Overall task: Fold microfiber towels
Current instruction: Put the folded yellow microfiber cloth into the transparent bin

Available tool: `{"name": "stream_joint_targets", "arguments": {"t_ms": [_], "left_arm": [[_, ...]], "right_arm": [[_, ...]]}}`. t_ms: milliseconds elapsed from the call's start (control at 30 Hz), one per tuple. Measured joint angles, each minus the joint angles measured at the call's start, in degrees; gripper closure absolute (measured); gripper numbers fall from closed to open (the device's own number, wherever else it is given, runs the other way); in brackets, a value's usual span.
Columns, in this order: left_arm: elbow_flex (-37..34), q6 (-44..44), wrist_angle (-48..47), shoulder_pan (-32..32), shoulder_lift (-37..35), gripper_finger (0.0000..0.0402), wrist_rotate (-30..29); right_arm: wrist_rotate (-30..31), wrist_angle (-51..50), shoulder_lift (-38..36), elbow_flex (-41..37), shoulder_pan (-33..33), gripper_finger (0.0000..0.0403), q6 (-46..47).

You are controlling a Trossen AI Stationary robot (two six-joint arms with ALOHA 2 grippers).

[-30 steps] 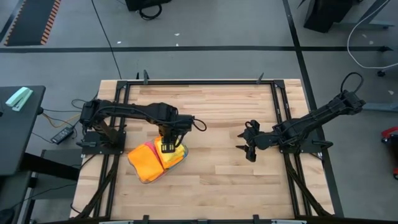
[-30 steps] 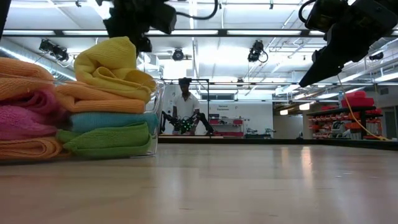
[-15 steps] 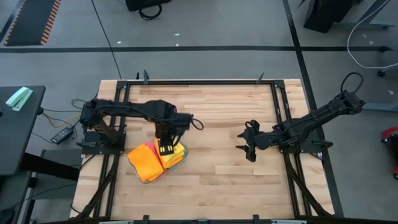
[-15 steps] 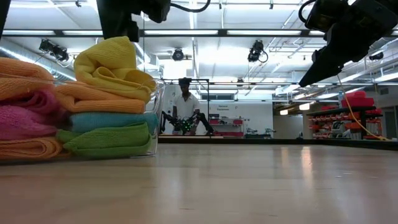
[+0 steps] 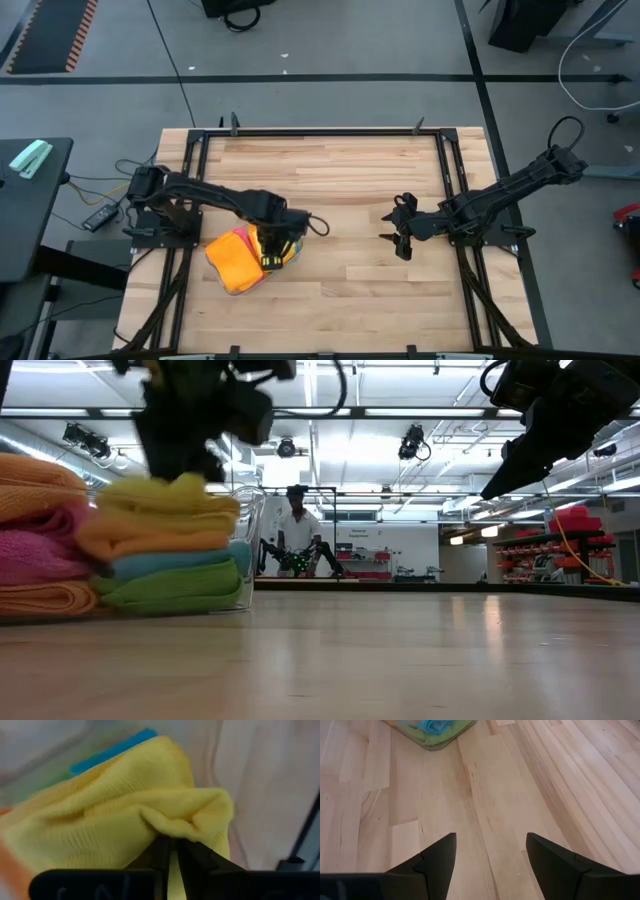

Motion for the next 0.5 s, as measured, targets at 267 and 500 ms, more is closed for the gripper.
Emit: {"name": "stream_joint_targets", "arguments": {"t_ms": [267,500], "left_arm": [[-5.9,-5.1,4.2,0.2,0.0,0.0384,-0.9],[2.9,-4.0,-0.9,0.1,0.0,0.0389,-1.6]], "right_arm": [[0.0,0.0,0.0,0.0,0.0,0.0154,0.0],[0.0,0.0,0.0,0.0,0.0,0.0154,0.2]]}}
